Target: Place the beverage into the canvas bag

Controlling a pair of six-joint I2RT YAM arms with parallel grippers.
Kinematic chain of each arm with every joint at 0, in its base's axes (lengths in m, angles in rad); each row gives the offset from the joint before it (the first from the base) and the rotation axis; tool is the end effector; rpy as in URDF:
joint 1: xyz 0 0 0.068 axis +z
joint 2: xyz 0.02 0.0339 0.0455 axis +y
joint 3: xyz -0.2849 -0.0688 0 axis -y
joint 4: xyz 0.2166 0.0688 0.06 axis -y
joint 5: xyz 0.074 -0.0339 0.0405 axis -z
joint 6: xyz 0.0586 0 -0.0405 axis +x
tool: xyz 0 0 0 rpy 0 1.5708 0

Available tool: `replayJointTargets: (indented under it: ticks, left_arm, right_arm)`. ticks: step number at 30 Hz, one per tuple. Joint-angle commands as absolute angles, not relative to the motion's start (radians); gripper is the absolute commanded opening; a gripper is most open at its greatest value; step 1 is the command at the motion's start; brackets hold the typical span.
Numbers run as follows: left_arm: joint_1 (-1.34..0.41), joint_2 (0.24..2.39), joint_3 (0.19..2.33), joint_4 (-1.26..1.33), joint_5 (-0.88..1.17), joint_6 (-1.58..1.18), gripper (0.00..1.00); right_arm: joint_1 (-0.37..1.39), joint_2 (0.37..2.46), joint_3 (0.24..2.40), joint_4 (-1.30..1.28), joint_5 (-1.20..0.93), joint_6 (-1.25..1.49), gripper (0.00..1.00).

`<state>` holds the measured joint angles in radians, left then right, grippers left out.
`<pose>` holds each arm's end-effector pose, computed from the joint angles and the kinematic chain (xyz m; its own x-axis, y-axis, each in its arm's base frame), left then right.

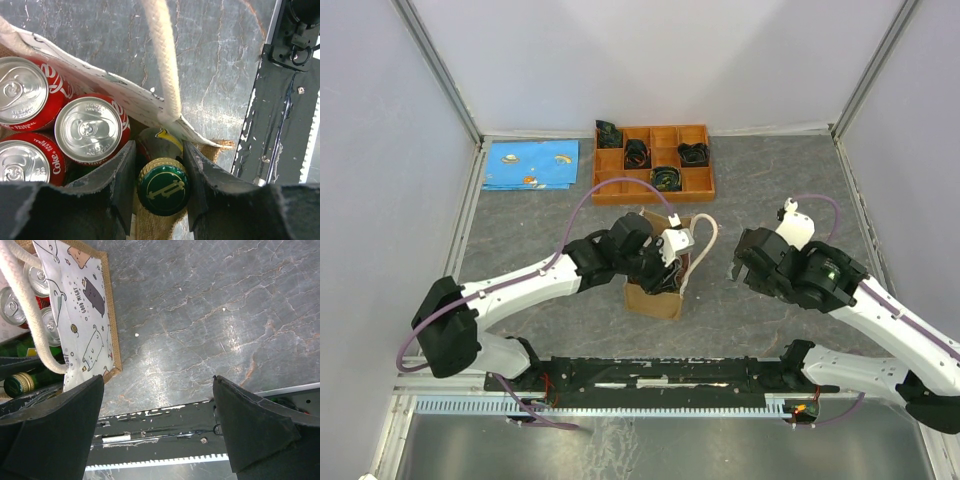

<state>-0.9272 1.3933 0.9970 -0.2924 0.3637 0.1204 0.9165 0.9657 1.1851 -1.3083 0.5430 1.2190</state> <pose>0.1586 -0.2462 0.2838 -0.2690 0.5457 -0.7936 0.9516 0.2776 -0.1317 0.0933 0.0719 0.3435 -0.6868 0.4252 -0.5895 0.3224 0.9051 0.2773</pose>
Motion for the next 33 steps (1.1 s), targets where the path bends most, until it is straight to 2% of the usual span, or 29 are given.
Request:
replayJointTargets:
  ticks: [1,7,8,9,11,13,16,23,27,33]
  left_arm:
    - [-0.957,1.361,0.957,-0.232,0.334,0.155,0.03]
    - [-0.969,1.356,0.939,-0.22,0.305,0.153,0.03]
    - [-0.97,1.352,0.947,-0.224,0.3,0.151,0.06]
    - [-0.969,1.347,0.959,-0.231,0.293,0.152,0.15]
    - [-0.968,1.331,0.988,-0.248,0.277,0.152,0.39]
    - [-0.969,1.31,1.026,-0.273,0.269,0.153,0.53]
    - [-0.97,1.281,1.096,-0.316,0.271,0.149,0.67]
    - [-0.968,1.251,1.268,-0.392,0.261,0.126,0.82]
    - [-0.948,1.24,1.345,-0.384,0.177,0.069,0.88]
    - [-0.681,1.254,1.402,-0.433,0.246,-0.076,0.91]
  right_arm:
    - [0.923,0.955,1.187,-1.326,0.57,1.238,0.97]
    - [0.922,0.953,1.185,-1.322,0.565,1.24,0.97]
    - [0.922,0.953,1.185,-1.322,0.564,1.239,0.97]
    - [0.922,0.953,1.185,-1.322,0.564,1.24,0.97]
    - [0.923,0.954,1.185,-1.32,0.561,1.239,0.97]
    - [0.923,0.956,1.188,-1.317,0.561,1.237,0.97]
    - [0.923,0.963,1.192,-1.311,0.561,1.232,0.97]
    - [0.923,0.993,1.2,-1.276,0.558,1.205,0.98]
    - [0.923,1.02,1.235,-1.249,0.592,1.14,0.99]
    - [0.922,1.145,1.389,-1.267,0.676,1.042,0.99]
